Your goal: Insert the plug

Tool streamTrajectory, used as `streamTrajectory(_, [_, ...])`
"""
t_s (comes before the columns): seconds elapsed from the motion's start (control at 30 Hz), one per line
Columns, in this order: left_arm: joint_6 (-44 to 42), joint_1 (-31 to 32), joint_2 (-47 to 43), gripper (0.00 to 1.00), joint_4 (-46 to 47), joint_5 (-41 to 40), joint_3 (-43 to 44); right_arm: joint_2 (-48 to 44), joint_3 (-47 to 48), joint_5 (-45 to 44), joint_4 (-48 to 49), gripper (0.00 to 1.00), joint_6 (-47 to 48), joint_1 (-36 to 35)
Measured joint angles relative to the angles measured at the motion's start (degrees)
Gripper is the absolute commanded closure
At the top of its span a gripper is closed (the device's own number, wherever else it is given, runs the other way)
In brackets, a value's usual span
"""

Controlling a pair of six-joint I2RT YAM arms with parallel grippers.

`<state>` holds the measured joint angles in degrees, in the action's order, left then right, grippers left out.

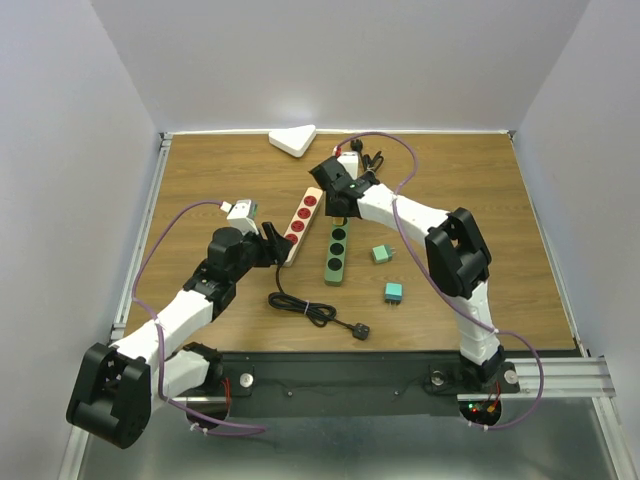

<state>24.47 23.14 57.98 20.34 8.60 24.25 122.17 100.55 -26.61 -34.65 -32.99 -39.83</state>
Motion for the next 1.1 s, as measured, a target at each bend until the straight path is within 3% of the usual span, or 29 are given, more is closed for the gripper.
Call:
streamTrajectory(0.57, [0.0,0.0,0.02,0.29,0.0,0.02,0.0,-1.4,-4.72,-2.8,5.75,1.0,-0.9,-1.44])
streamTrajectory(0.67, [0.0,0.0,0.02,0.3,0.0,0.04,0.0,-1.42,-3.69,-2.8,5.07,0.81,-0.87,-1.42])
streamTrajectory(0.7, [0.0,0.0,0.02,0.29,0.0,0.04,0.0,-1.42,-3.61,-2.8,4.92,0.67,-0.87,-1.42])
streamTrajectory(0.77, [0.0,0.0,0.0,0.29,0.0,0.04,0.0,-1.42,-3.08,-2.84,4.26,0.54,-0.85,-1.29])
streamTrajectory(0.8, [0.0,0.0,0.0,0.29,-0.13,0.04,0.11,-1.42,-2.97,-2.84,4.04,0.54,-0.7,-1.2])
streamTrajectory(0.9, [0.0,0.0,-0.02,0.29,-0.13,0.02,0.39,-1.44,-2.43,-2.51,1.46,0.39,0.15,-0.66])
streamTrajectory(1.1, [-0.15,0.0,-0.7,0.29,-0.28,-0.04,0.63,-3.08,-1.73,-2.25,-4.76,0.18,2.05,-0.28])
